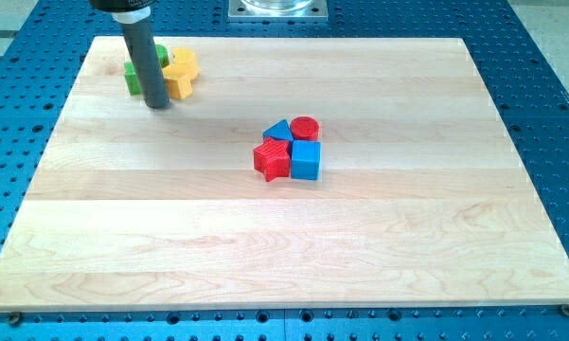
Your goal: Move the cube into the red star
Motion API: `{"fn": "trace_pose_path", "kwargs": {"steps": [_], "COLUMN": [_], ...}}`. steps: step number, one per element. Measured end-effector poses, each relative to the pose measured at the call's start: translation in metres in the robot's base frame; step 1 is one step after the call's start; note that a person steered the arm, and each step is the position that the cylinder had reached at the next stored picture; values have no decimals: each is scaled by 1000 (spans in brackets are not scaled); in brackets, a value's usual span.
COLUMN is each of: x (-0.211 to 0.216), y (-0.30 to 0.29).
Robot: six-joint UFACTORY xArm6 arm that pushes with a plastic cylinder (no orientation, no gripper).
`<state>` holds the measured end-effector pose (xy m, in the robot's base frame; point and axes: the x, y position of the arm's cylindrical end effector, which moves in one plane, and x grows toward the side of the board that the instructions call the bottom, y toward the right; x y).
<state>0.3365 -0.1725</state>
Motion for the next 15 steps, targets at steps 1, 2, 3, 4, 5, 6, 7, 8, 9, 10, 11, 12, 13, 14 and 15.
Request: {"fn": "trace_pose_path", "kwargs": {"steps": [1, 2, 3, 4, 5, 6, 7, 8, 9, 10, 11, 12, 13, 14, 15], "x": [0, 3, 17, 19, 19, 19, 19, 19, 15, -1, -30, -4, 47, 69, 33], "y": [0, -9, -24, -30, -31, -37, -45, -51, -59, -75, -82, -42, 6, 93, 139]}}
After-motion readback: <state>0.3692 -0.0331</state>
